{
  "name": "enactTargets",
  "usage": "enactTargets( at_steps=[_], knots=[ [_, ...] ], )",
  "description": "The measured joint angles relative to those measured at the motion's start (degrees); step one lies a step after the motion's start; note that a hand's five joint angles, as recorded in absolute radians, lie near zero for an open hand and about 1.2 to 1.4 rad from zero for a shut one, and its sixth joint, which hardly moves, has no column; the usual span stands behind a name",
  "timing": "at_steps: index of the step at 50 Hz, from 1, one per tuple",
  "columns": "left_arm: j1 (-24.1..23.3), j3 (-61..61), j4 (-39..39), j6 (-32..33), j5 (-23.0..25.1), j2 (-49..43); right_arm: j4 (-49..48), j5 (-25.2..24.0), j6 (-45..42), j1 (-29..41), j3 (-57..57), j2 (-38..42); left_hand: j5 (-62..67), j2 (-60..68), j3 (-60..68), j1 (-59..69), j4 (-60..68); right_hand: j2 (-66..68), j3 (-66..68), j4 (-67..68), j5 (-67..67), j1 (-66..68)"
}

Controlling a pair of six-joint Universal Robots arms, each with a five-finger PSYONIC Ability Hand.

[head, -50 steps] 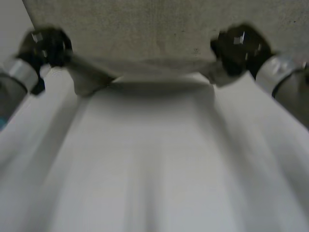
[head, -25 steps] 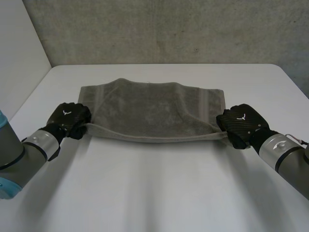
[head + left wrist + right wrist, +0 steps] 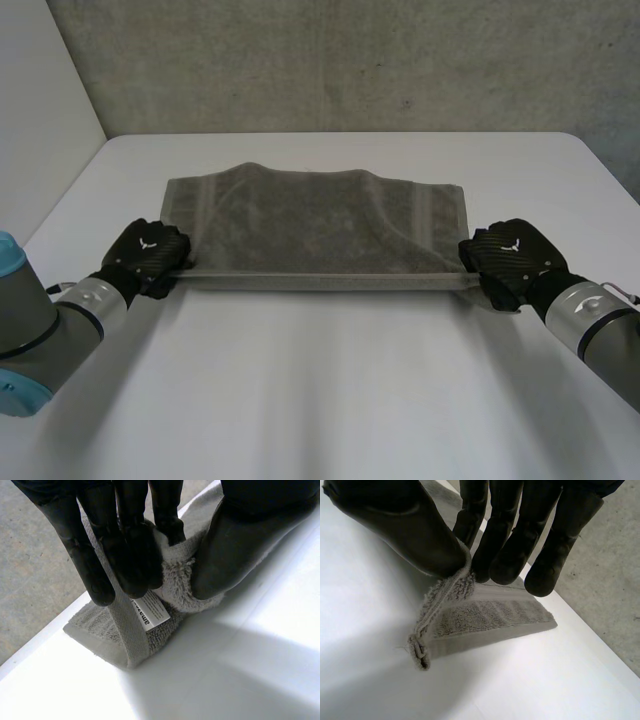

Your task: Fold the towel.

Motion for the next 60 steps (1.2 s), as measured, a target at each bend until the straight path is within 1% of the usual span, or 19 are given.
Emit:
enactTargets(
  at_steps=[2, 4, 8, 12, 13, 15, 17, 18, 24, 28, 33, 35, 40, 43, 46, 49, 53, 57, 60],
  knots=[
    [0.0, 0.1, 0.0, 0.8, 0.0, -0.2, 0.1, 0.2, 0.0, -0.1, 0.0, 0.0, -2.0, -1.8, -1.9, -2.0, -1.8, 0.0, 0.0, 0.0, 0.0, 0.0],
    [0.0, 0.2, 0.0, 1.7, 0.0, -0.4, 0.2, 0.4, 0.0, -0.2, -0.1, 0.0, -8.0, -7.6, -7.5, -7.5, -7.7, 0.0, 0.0, 0.0, 0.0, 0.0],
    [0.1, 0.3, 0.1, 2.7, 0.0, -0.4, 0.5, 0.6, 0.5, -0.2, -0.3, -0.3, -12.5, -11.7, -11.8, -12.2, -11.9, 0.0, 0.0, 0.0, 0.0, 0.0],
    [0.1, 0.3, 0.1, 3.0, 0.0, 0.0, 0.7, 0.7, 1.5, -0.2, -0.4, -0.8, -12.4, -11.7, -12.0, -12.1, -11.9, 0.0, 0.0, 0.0, 0.0, 0.0],
    [0.1, 0.2, 0.0, 3.0, 0.0, 0.3, 0.8, 0.7, 1.9, -0.2, -0.4, -1.1, -8.0, -6.8, -7.1, -7.1, -6.9, 0.0, 0.0, 0.0, 0.0, 0.0],
    [0.1, 0.0, 0.0, 3.0, 0.0, 1.3, 0.9, 0.7, 2.8, -0.1, -0.5, -1.6, 5.5, 6.2, 5.5, 5.2, 6.1, 0.0, 0.0, 0.0, 0.0, 0.0],
    [0.1, -0.1, -0.1, 3.0, -0.1, 2.2, 1.1, 0.7, 3.5, -0.1, -0.7, -2.2, 10.9, 12.6, 11.9, 10.9, 12.6, 0.0, 0.0, 0.0, 0.0, 0.0],
    [0.1, -0.3, -0.2, 2.9, -0.2, 3.1, 1.3, 0.7, 3.9, -0.1, -0.8, -2.7, 11.8, 13.8, 13.1, 11.5, 14.0, 0.0, 0.0, 0.0, 0.0, 0.0],
    [-0.1, -1.4, -1.0, 2.3, -0.5, 8.8, 5.3, 0.6, 5.6, -0.1, -2.6, -7.1, 12.0, 13.9, 13.2, 11.5, 14.5, 0.0, 0.0, 0.0, 0.0, 0.0],
    [-0.1, -2.2, -2.3, 2.1, -0.6, 13.7, 11.9, 0.2, 5.7, -0.1, -5.5, -10.4, 12.0, 13.9, 13.2, 11.5, 14.6, 0.0, 0.0, 0.0, 0.0, 0.0],
    [0.2, -3.4, -5.8, 2.1, -0.6, 19.7, 22.5, -0.4, 4.8, 0.0, -10.4, -13.9, 12.0, 13.9, 13.2, 11.5, 14.6, 0.0, 0.0, 0.0, 0.0, 0.0],
    [0.5, -3.9, -7.3, 2.1, -0.5, 21.8, 25.8, -0.6, 3.8, 0.0, -12.0, -14.5, 12.2, 13.9, 13.2, 11.5, 14.6, 0.0, 0.0, 0.0, 0.0, 0.0],
    [2.9, -5.5, -11.4, 2.2, -0.2, 27.6, 33.7, -0.5, -1.9, 0.0, -15.1, -15.3, 12.3, 13.9, 13.2, 11.8, 14.6, 0.0, 0.0, 0.0, 0.0, 0.0],
    [5.3, -6.7, -13.8, 2.3, 0.2, 31.0, 37.8, -0.2, -6.9, -0.1, -16.3, -15.4, 12.3, 13.9, 13.2, 11.8, 14.6, 0.0, 0.0, 0.0, 0.0, 0.0],
    [9.0, -8.1, -15.9, 2.4, 0.9, 34.5, 42.0, 0.3, -13.0, -0.3, -17.5, -15.4, 12.5, 13.9, 13.3, 11.8, 14.6, 0.0, 0.0, 0.0, 0.0, 0.0],
    [11.7, -8.8, -16.6, 2.4, 2.2, 36.0, 43.7, 0.4, -15.8, -0.4, -18.4, -15.3, 12.9, 13.9, 13.3, 11.8, 14.6, 0.0, 0.0, 0.0, 0.0, 0.0],
    [13.9, -9.0, -16.7, 2.4, 4.5, 36.0, 43.6, 0.2, -16.7, -0.4, -19.5, -14.8, 12.9, 13.9, 13.3, 12.1, 14.6, 0.0, 0.0, 0.0, 0.2, 0.0],
    [14.3, -8.5, -16.4, 2.3, 6.3, 33.9, 41.0, 0.0, -16.5, -0.1, -20.9, -12.4, 12.9, 13.9, 13.3, 12.1, 14.6, 0.0, 0.0, 0.0, 0.5, 0.0],
    [13.2, -7.2, -16.0, 2.3, 6.8, 30.4, 37.8, 0.0, -16.3, 0.4, -22.5, -9.1, 12.9, 13.9, 13.3, 12.1, 14.6, 0.0, 0.0, 0.0, 0.7, 0.0]
  ],
)
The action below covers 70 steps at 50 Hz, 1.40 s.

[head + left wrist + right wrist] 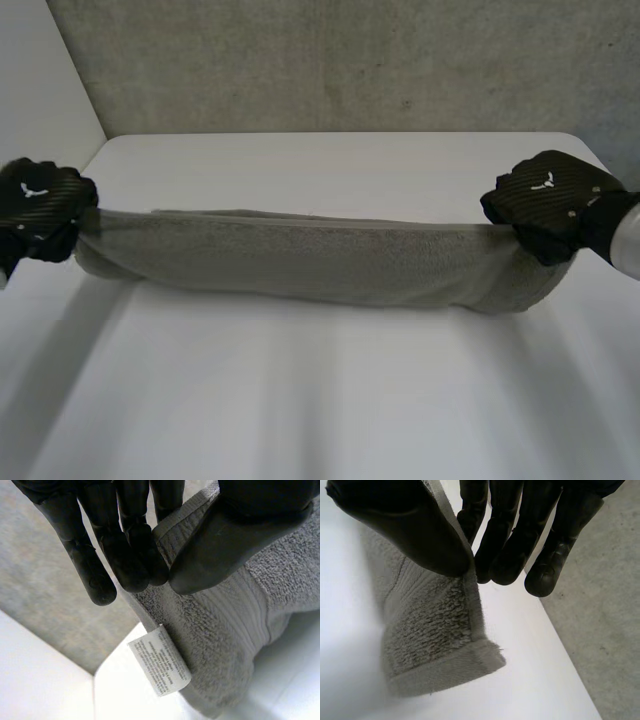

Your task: Fold the towel.

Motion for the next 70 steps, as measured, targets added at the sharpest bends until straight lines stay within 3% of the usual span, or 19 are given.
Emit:
enactTargets(
  at_steps=[5, 21, 34, 47, 48, 52, 55, 60, 70],
  knots=[
    [-3.8, 4.3, 0.4, 0.1, -0.9, -7.5, -3.8, 0.4, 0.3, 0.8, -3.3, 5.9, 0.2, 0.0, 0.0, 0.5, 0.0, 0.0, 0.0, 0.0, 0.1, 0.0],
    [-11.1, 29.4, 0.7, -0.1, -12.9, -34.0, -9.9, 5.2, 0.7, 4.5, -18.1, 24.9, 0.2, 0.0, 0.0, 0.5, 0.0, 0.0, 0.0, 0.0, 0.1, 0.0],
    [-15.0, 45.5, 0.8, 0.0, -16.1, -47.8, -16.5, 7.8, 0.6, 6.0, -27.6, 37.7, 0.2, 0.0, 0.0, 0.5, 0.0, 0.0, 0.0, 0.0, 0.2, 0.0],
    [-15.9, 54.2, 0.9, 0.0, -16.6, -55.6, -17.6, 9.9, 0.6, 6.5, -35.2, 45.4, 0.2, 0.0, 0.0, 0.5, 0.0, 0.0, 0.0, 0.0, 0.2, 0.0],
    [-16.0, 54.6, 0.9, 0.0, -16.7, -56.0, -17.9, 10.5, 0.5, 6.5, -35.5, 45.8, -1.1, -1.8, -1.7, -0.8, -1.6, -3.3, -3.3, -3.6, -2.9, -3.3],
    [-16.0, 55.3, 0.9, 0.0, -17.0, -57.1, -19.3, 12.8, 0.4, 6.9, -35.9, 46.6, -26.2, -27.1, -26.3, -25.0, -27.7, -41.3, -39.9, -39.3, -41.7, -40.6],
    [-16.0, 55.4, 0.9, 0.0, -17.4, -57.4, -20.6, 14.3, 0.4, 7.5, -35.9, 46.6, -37.9, -38.0, -37.6, -37.0, -38.8, -60.7, -59.4, -59.8, -63.2, -59.8],
    [-16.0, 55.4, 0.7, -0.5, -18.9, -57.0, -22.9, 16.3, 0.9, 8.3, -35.7, 45.3, -51.6, -50.6, -50.1, -49.2, -51.0, -62.2, -62.0, -62.0, -64.3, -62.9],
    [-15.9, 53.1, 0.2, -6.8, -23.7, -50.2, -26.1, 18.6, 9.3, 9.4, -32.7, 36.3, -55.9, -54.4, -54.0, -51.6, -55.2, -62.2, -62.0, -62.0, -64.3, -63.0]
  ],
)
